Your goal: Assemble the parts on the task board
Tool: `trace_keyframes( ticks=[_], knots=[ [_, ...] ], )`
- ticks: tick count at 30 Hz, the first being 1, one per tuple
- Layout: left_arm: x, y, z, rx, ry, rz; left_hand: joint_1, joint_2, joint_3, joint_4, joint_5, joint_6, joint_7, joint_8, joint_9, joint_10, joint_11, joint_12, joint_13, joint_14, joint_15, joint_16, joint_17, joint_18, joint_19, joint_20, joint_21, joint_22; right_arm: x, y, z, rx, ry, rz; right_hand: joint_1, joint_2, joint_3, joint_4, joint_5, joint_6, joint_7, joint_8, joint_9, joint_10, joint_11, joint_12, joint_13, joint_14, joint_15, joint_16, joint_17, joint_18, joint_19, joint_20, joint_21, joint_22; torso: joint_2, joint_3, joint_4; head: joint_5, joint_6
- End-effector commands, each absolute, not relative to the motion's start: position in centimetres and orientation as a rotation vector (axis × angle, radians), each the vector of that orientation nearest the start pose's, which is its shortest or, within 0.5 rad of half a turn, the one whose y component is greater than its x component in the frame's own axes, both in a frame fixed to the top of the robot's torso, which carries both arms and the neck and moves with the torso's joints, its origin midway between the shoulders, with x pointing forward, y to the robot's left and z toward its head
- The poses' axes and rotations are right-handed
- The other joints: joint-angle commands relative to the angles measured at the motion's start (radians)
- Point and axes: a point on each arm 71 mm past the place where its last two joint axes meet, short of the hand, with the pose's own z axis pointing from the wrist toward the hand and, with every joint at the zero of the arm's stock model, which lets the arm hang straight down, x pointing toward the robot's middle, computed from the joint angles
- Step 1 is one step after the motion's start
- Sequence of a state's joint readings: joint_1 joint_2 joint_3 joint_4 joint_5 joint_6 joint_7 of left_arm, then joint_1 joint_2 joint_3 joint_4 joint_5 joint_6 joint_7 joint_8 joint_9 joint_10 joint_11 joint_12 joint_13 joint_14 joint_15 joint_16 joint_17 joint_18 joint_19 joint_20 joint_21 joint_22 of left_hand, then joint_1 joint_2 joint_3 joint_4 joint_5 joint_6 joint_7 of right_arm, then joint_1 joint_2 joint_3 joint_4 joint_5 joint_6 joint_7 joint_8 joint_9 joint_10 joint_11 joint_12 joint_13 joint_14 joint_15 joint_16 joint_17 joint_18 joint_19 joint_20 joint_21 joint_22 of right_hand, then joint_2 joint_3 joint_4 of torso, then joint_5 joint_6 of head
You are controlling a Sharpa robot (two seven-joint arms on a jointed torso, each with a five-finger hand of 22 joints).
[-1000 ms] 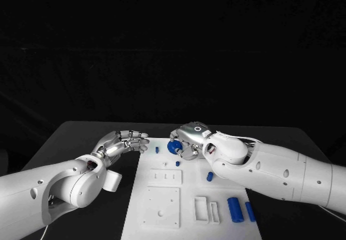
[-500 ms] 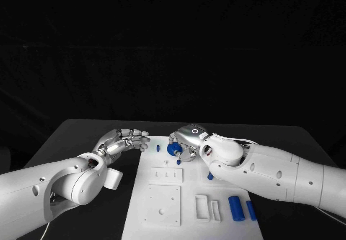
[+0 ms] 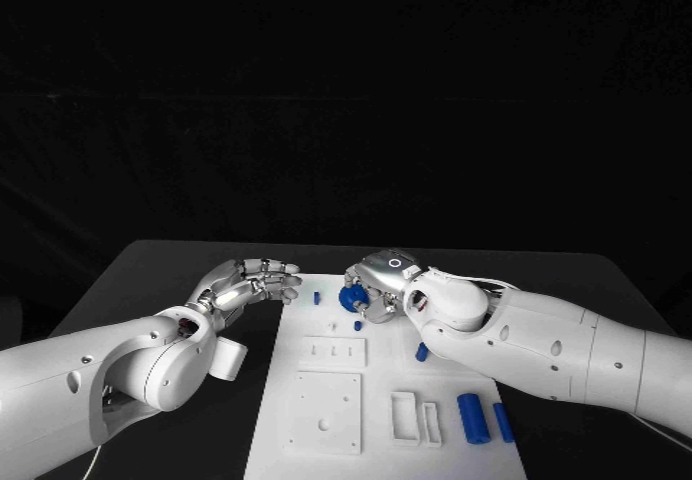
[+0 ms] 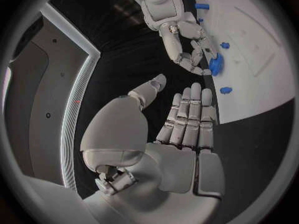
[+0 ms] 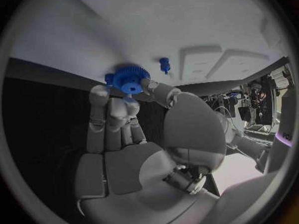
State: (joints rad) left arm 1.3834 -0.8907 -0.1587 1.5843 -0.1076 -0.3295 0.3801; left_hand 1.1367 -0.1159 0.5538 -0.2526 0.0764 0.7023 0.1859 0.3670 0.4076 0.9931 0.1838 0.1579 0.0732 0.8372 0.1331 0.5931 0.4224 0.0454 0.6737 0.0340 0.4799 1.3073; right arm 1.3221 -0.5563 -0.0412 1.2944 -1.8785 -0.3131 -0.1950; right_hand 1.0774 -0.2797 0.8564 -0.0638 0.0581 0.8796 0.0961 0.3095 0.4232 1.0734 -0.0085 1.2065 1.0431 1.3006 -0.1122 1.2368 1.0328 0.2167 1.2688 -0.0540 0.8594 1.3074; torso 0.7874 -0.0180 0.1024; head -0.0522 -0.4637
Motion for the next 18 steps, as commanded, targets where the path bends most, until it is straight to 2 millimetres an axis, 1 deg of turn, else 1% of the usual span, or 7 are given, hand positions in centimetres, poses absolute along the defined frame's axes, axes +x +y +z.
trace_keyframes(
  ticks=[1,3,9,15,16,18],
  knots=[
    [49.09,21.32,-12.60,-0.855,1.444,-1.516,-0.004,-0.003,0.002,-0.006,0.005,-0.001,0.026,-0.004,-0.002,-0.004,0.001,-0.005,-0.001,0.000,0.000,0.005,-0.002,0.021,0.007,-0.001,0.004,0.016,53.71,-11.34,-12.89,-0.518,1.388,0.407,0.003,-0.011,-0.011,-0.002,-0.001,0.058,0.026,-0.013,-0.006,-0.025,0.018,-0.006,-0.002,0.002,0.011,-0.007,0.002,0.045,-0.006,-0.006,-0.006,0.011,0.000,-0.0001,-0.0008,0.000,-0.001],
    [49.09,21.28,-12.60,-0.854,1.444,-1.517,-0.004,-0.003,0.002,-0.006,0.005,-0.001,0.026,-0.004,-0.002,-0.004,0.001,-0.005,-0.001,0.000,0.000,0.005,-0.002,0.021,0.007,-0.001,0.004,0.016,53.71,-11.34,-12.93,-0.514,1.392,0.412,-0.001,-0.014,-0.030,-0.012,0.000,0.023,0.036,-0.031,-0.014,-0.029,0.028,-0.009,-0.004,0.002,0.021,-0.008,0.004,0.045,-0.008,-0.006,-0.007,0.012,0.000,-0.0002,-0.0011,0.001,-0.001],
    [49.08,21.27,-12.60,-0.854,1.445,-1.517,-0.004,-0.003,0.002,-0.006,0.005,-0.002,0.026,-0.005,-0.002,-0.004,0.001,-0.005,-0.001,0.000,0.000,0.005,-0.002,0.021,0.007,-0.001,0.004,0.016,53.60,-11.28,-12.85,-0.503,1.384,0.430,-0.010,-0.017,-0.080,-0.039,0.002,-0.020,0.053,-0.051,-0.022,-0.036,0.044,-0.010,-0.006,0.002,0.037,-0.011,0.011,0.045,-0.012,-0.006,-0.010,0.014,0.000,-0.0002,-0.0002,0.000,-0.002],
    [49.10,21.30,-12.60,-0.854,1.444,-1.517,-0.004,-0.003,0.002,-0.006,0.005,-0.002,0.026,-0.005,-0.002,-0.005,0.001,-0.005,-0.001,0.000,0.000,0.005,-0.002,0.021,0.007,-0.001,0.004,0.016,53.45,-11.54,-12.83,-0.484,1.392,0.456,-0.017,-0.018,-0.112,-0.054,0.014,-0.039,0.060,-0.058,-0.024,-0.040,0.050,-0.008,-0.006,0.001,0.043,-0.013,0.015,0.045,-0.013,-0.005,-0.011,0.014,0.000,-0.0008,0.0006,-0.002,-0.001],
    [49.10,21.30,-12.60,-0.854,1.443,-1.516,-0.005,-0.003,0.002,-0.006,0.005,-0.002,0.026,-0.005,-0.002,-0.005,0.001,-0.005,-0.001,0.000,0.000,0.005,-0.002,0.021,0.007,-0.001,0.004,0.016,53.45,-11.68,-12.86,-0.479,1.398,0.460,-0.017,-0.017,-0.117,-0.057,0.031,-0.040,0.061,-0.058,-0.023,-0.040,0.051,-0.007,-0.006,0.001,0.044,-0.013,0.017,0.045,-0.013,-0.005,-0.012,0.014,0.000,-0.0010,0.0009,-0.001,-0.001],
    [49.12,21.32,-12.61,-0.855,1.443,-1.515,-0.005,-0.003,0.002,-0.006,0.005,-0.002,0.026,-0.005,-0.002,-0.005,0.001,-0.005,-0.001,0.000,0.000,0.005,-0.002,0.021,0.007,-0.001,0.004,0.016,53.50,-11.89,-12.97,-0.474,1.413,0.462,-0.006,-0.017,-0.115,-0.065,0.093,-0.039,0.060,-0.056,-0.022,-0.040,0.051,-0.005,-0.006,0.002,0.044,-0.013,0.019,0.045,-0.012,-0.006,-0.013,0.014,0.001,-0.0007,0.0009,-0.002,0.000]
  ],
)
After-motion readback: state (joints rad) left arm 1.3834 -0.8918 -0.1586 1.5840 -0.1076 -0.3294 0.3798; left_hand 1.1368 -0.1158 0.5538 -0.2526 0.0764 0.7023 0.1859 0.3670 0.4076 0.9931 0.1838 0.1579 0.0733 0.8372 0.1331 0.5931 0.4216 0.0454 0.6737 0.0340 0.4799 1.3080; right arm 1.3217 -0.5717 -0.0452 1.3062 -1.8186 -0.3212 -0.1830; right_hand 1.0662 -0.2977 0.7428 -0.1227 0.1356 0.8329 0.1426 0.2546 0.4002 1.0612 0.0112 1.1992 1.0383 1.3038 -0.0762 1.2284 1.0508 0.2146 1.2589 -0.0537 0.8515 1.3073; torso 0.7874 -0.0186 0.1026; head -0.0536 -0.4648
